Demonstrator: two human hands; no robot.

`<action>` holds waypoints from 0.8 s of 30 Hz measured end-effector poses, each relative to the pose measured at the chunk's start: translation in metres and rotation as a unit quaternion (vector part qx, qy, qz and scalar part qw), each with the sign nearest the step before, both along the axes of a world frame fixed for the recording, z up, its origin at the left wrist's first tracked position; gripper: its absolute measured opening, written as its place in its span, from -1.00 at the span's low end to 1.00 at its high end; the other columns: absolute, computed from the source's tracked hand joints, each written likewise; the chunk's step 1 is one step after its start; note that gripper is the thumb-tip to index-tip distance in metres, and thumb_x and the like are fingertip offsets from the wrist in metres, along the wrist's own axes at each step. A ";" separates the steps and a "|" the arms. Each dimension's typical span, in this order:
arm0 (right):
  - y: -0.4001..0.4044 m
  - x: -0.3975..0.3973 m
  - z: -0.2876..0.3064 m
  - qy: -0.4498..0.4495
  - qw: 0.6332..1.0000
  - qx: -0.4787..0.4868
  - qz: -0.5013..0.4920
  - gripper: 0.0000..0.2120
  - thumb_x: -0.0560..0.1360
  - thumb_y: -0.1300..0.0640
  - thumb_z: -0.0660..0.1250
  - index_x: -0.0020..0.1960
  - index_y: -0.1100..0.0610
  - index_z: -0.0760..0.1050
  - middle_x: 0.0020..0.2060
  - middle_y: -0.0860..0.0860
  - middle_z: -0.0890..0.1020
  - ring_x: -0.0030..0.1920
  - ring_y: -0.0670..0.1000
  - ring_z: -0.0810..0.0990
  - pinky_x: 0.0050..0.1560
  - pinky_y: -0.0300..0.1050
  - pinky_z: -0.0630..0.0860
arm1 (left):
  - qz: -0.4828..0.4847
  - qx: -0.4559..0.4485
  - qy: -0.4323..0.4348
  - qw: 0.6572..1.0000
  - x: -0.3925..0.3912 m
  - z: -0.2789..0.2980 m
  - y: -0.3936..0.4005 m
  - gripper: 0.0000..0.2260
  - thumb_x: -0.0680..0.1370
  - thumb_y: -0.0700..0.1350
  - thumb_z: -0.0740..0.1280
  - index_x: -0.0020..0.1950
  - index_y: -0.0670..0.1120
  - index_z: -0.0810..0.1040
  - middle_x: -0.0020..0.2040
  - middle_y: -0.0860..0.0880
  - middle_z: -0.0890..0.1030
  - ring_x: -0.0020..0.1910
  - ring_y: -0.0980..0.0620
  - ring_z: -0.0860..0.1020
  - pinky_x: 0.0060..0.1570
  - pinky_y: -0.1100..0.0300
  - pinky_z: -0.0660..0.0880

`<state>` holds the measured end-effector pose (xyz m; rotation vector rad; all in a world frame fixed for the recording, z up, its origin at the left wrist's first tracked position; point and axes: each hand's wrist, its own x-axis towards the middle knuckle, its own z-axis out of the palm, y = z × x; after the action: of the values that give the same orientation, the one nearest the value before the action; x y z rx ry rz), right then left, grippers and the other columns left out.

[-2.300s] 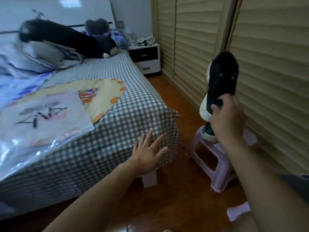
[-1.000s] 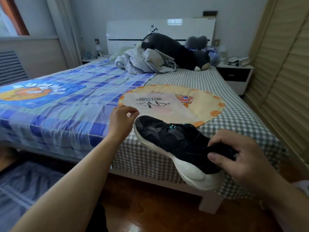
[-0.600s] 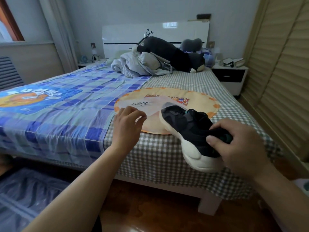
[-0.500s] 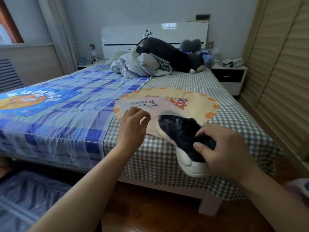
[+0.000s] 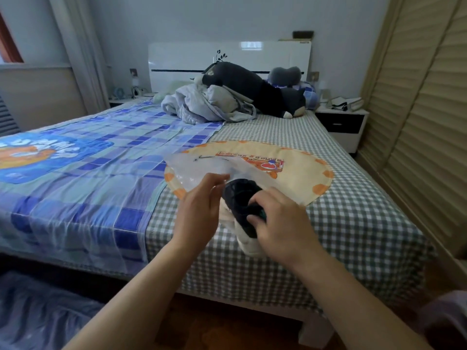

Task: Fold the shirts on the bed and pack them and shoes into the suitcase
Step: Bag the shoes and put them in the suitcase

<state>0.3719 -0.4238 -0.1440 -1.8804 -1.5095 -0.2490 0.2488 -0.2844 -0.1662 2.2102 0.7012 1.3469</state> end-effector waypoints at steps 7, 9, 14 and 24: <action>0.037 0.020 -0.010 0.035 0.987 0.112 -0.108 -0.78 0.49 0.20 0.48 0.08 0.12 0.51 0.02 -0.01 0.54 0.00 0.02 0.53 -0.02 -0.03 0.53 | -0.017 0.056 0.011 0.998 -0.009 -0.010 0.002 -0.83 0.69 -0.08 0.24 0.23 0.10 0.56 0.07 0.15 0.69 -0.04 0.16 0.63 -0.16 0.10 0.53; 0.038 0.026 -0.009 0.024 0.979 0.138 -0.147 -0.76 0.46 0.22 0.50 0.07 0.16 0.52 0.01 0.02 0.55 0.00 0.05 0.53 -0.05 -0.12 0.46 | 0.025 0.101 -0.003 0.995 -0.009 -0.010 0.009 -0.82 0.68 -0.09 0.25 0.23 -0.01 0.59 0.12 0.07 0.69 0.05 0.05 0.63 -0.07 0.07 0.55; 0.025 0.037 -0.002 -0.035 0.956 0.169 -0.239 -0.78 0.46 0.25 0.51 0.06 0.19 0.55 -0.01 0.07 0.58 -0.03 0.10 0.57 -0.11 -0.16 0.37 | 0.075 0.107 0.036 0.991 0.016 -0.011 0.001 -0.74 0.57 -0.24 0.41 0.25 -0.12 0.59 0.17 -0.04 0.66 0.14 -0.06 0.58 -0.01 0.11 0.47; -0.047 0.097 -0.024 -0.058 0.929 0.107 -0.350 -0.35 0.38 0.04 0.59 0.31 0.14 0.32 0.26 0.18 0.35 0.13 0.22 0.52 0.02 0.19 0.60 | 0.039 0.080 0.119 0.989 0.079 -0.016 -0.042 -0.90 0.51 -0.26 0.38 -0.01 -0.11 0.53 -0.12 -0.06 0.53 -0.17 -0.15 0.50 -0.32 -0.05 0.46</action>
<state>0.4688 -0.4706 -0.1676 -2.1792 -0.7756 -0.8260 0.3275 -0.3268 -0.1818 2.5256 0.7956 1.2242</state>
